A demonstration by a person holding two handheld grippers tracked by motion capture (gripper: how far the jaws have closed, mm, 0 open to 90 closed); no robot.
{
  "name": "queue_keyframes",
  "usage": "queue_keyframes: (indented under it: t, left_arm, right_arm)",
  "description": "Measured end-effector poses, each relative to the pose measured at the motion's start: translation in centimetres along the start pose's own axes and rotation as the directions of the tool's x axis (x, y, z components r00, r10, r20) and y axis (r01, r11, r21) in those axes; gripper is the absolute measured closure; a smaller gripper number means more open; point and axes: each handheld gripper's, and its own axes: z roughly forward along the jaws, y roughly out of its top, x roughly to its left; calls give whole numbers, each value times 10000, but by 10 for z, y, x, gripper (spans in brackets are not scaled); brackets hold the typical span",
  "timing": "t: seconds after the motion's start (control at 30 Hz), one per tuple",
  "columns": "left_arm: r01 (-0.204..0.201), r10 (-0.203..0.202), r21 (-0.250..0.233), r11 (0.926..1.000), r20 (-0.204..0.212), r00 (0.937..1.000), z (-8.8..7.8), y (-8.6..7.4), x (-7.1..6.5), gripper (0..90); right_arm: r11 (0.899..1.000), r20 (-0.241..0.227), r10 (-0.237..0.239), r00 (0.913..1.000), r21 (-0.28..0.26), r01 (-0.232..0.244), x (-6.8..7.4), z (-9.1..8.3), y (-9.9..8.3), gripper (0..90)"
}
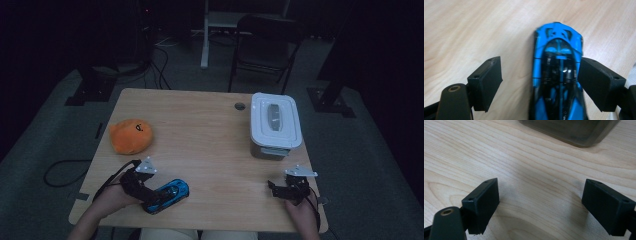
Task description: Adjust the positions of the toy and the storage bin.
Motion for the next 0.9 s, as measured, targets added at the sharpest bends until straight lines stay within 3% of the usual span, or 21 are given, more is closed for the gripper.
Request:
queue_keyframes:
  t: [0.17, 0.27, 0.37, 0.43, 0.5, 0.77, 0.8, 0.87, 0.9]
  left_arm:
    - [635, -651, -401, 9972, -415, 9970, -9, -9, 20, 208]
    - [1023, -1065, -635, 9927, -668, 9921, -15, -16, 33, 208]
    - [1421, -1500, -894, 9858, -884, 9847, -22, -23, 46, 208]
    - [1698, -1814, -1017, 9802, -1177, 9763, -26, -28, 54, 208]
    - [1747, -1879, -1072, 9788, -1284, 9738, -28, -30, 58, 209]
    - [2817, -3197, -1933, 9398, -2069, 9247, -41, -50, 94, 209]
    - [2920, -3342, -2012, 9350, -2242, 9155, -42, -52, 97, 209]
    - [2975, -3428, -2075, 9319, -2359, 9093, -42, -55, 104, 224]
    - [3136, -3602, -2138, 9252, -2339, 9031, -42, -57, 107, 226]
  right_arm:
    - [10000, 1, 0, 10000, 1, 0, 0, 0, 0, 138]
    - [10000, -1, 3, 10000, 1, -3, 0, 0, 0, 138]
    - [10000, 0, 4, 10000, 3, -4, 0, 0, 0, 138]
    - [10000, 0, 3, 10000, 3, -3, 0, 0, 0, 138]
    - [10000, -1, 4, 10000, 2, -4, 0, 0, 0, 138]
    - [10000, -2, 3, 10000, 3, -3, 0, 0, 0, 138]
    - [10000, 0, 2, 10000, 3, -2, 0, 0, 0, 138]
    - [10000, -1, 4, 10000, 2, -4, 0, 0, 0, 138]
    - [10000, 0, 2, 10000, 3, -2, 0, 0, 0, 138]
